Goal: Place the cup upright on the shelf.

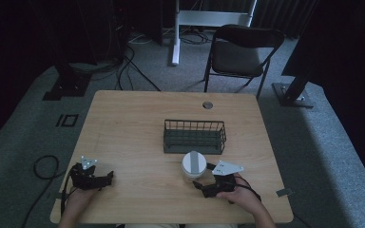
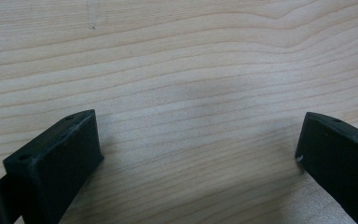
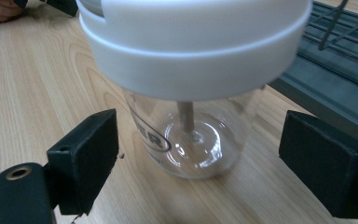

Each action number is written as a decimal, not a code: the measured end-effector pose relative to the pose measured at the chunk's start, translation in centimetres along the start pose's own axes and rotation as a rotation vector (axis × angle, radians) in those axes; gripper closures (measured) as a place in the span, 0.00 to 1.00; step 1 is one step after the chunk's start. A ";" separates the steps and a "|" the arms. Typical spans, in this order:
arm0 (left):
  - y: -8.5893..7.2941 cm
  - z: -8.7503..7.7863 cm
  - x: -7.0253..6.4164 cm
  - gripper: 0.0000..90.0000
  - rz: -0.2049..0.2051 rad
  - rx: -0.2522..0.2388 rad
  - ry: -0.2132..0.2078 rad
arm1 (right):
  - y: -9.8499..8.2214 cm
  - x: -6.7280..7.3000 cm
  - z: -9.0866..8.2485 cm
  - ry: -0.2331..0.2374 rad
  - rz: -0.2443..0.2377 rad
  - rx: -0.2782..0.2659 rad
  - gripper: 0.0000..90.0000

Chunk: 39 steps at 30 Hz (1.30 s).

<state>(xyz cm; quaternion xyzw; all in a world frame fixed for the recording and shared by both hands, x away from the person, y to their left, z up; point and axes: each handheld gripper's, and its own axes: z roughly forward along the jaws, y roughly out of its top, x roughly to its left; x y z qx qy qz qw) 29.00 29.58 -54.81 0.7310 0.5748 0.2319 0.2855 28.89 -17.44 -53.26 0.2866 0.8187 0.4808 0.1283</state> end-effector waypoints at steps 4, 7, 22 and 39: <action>0.0 0.0 0.0 0.00 0.000 0.000 0.000 | 0.1 0.1 0.5 -0.005 0.013 -0.017 0.13; 0.0 0.0 0.0 0.00 0.000 0.000 0.000 | 0.1 0.1 0.8 -0.012 0.029 -0.030 0.13; 0.0 0.0 0.0 0.00 0.000 0.000 0.000 | 0.3 0.2 1.8 -0.004 0.059 -0.073 0.13; 0.0 0.0 0.0 0.00 -0.001 0.000 0.000 | 0.7 0.4 2.7 0.005 0.069 -0.098 0.14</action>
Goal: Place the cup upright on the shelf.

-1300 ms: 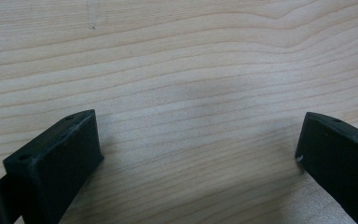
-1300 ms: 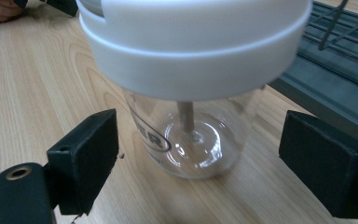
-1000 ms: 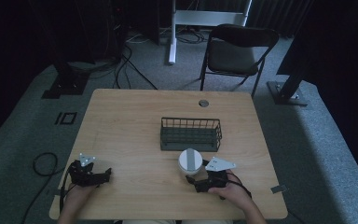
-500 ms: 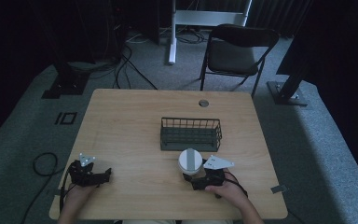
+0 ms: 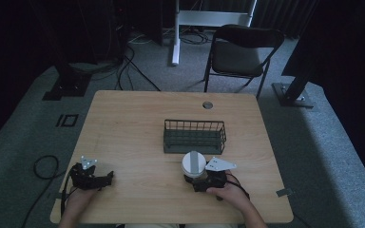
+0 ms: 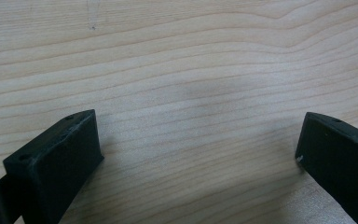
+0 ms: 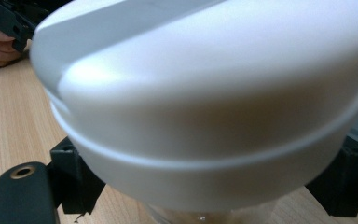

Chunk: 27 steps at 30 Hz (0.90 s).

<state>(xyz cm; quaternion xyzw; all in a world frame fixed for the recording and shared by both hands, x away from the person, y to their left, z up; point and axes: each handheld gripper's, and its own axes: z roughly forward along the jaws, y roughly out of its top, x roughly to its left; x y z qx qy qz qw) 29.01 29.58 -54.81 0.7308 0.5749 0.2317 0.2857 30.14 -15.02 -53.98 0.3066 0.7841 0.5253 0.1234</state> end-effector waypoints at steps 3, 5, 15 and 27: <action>0.0 0.0 0.0 0.00 0.000 0.000 0.000 | 0.0 0.0 0.1 -0.001 0.003 -0.003 0.15; 0.0 0.0 0.0 0.00 0.000 0.000 0.000 | 0.0 0.0 0.2 -0.002 0.003 -0.003 0.15; 0.0 0.0 0.0 0.00 0.000 0.000 0.000 | 0.3 0.2 0.4 -0.007 -0.025 0.018 0.17; 0.0 0.0 0.0 0.00 0.000 0.000 0.000 | 0.8 0.3 0.2 -0.010 -0.052 0.022 0.20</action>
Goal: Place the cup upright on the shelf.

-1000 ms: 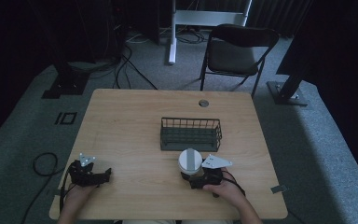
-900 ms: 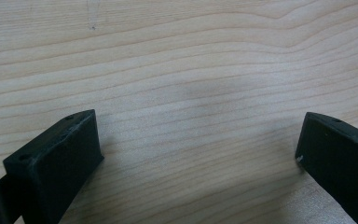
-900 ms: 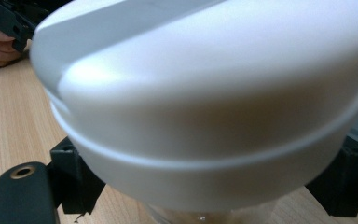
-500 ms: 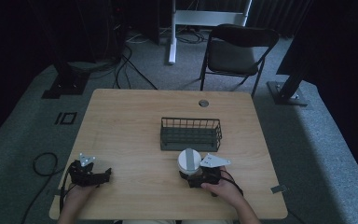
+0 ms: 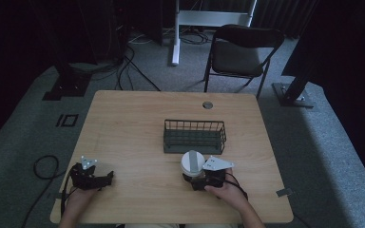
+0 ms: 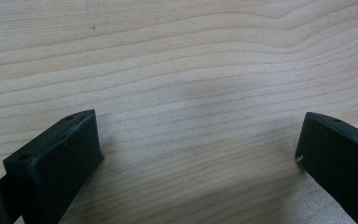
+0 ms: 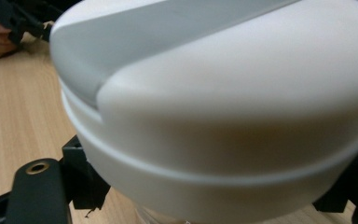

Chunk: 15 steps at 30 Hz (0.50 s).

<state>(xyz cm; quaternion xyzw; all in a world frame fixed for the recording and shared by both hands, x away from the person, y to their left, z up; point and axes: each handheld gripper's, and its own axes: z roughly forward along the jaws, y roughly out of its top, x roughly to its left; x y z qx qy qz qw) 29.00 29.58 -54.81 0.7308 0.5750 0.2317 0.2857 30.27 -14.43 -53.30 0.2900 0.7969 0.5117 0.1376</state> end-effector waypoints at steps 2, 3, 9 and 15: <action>0.0 0.0 0.0 0.00 0.000 0.000 0.000 | 0.0 0.0 -0.1 -0.002 -0.005 0.000 0.20; 0.0 0.0 0.0 0.00 0.000 0.000 0.000 | 0.1 0.1 -0.2 -0.003 -0.001 -0.009 0.20; 0.0 0.0 0.0 0.00 0.000 0.000 0.000 | 0.7 -0.1 -0.7 -0.010 -0.004 -0.017 0.20; 0.0 0.0 0.0 0.00 0.000 0.000 0.000 | 1.3 -0.2 -1.1 -0.006 0.006 -0.025 0.20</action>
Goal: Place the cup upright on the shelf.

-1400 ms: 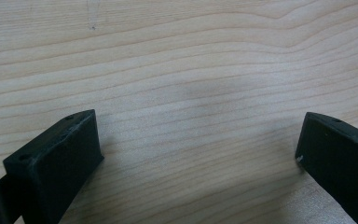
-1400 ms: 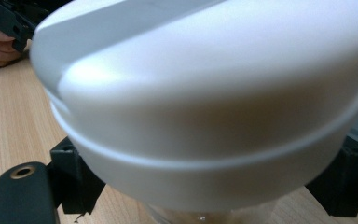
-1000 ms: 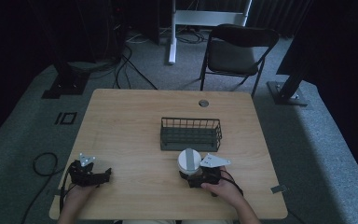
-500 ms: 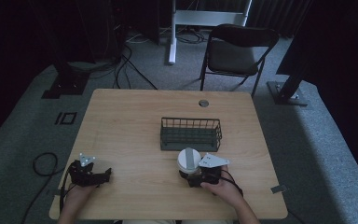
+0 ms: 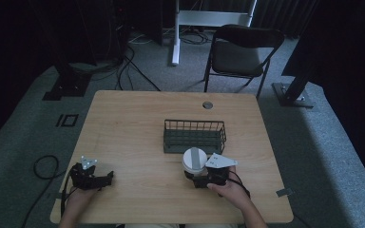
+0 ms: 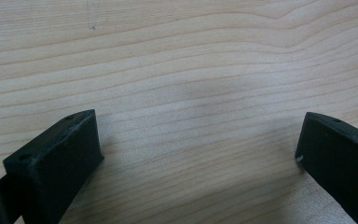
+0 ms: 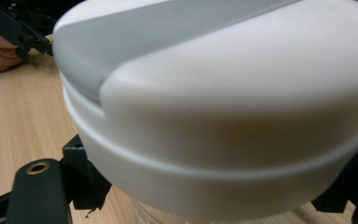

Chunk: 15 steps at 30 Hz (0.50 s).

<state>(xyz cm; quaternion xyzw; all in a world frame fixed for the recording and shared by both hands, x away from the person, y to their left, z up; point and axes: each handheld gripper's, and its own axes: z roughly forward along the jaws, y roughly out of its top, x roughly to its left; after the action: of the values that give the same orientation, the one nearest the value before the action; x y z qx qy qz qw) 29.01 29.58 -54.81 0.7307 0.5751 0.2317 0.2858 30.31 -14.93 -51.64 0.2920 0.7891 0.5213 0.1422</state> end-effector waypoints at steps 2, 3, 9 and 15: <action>0.0 0.0 0.0 0.00 0.000 0.000 0.000 | 0.3 0.0 -0.1 0.000 0.003 -0.002 0.20; 0.0 0.0 0.0 0.00 0.000 0.000 0.000 | 0.3 0.0 -0.1 0.000 0.003 -0.002 0.20; 0.0 0.0 0.0 0.00 0.000 0.000 0.000 | 1.7 0.0 -0.5 0.006 -0.005 -0.019 0.20; 0.0 0.0 0.0 0.00 0.000 0.000 0.000 | 3.3 -0.2 -0.7 0.008 -0.007 -0.044 0.20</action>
<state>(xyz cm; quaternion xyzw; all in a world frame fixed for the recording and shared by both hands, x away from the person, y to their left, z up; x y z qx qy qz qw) 29.01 29.58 -54.80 0.7309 0.5749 0.2317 0.2857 31.14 -14.65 -48.33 0.2839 0.7791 0.5392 0.1473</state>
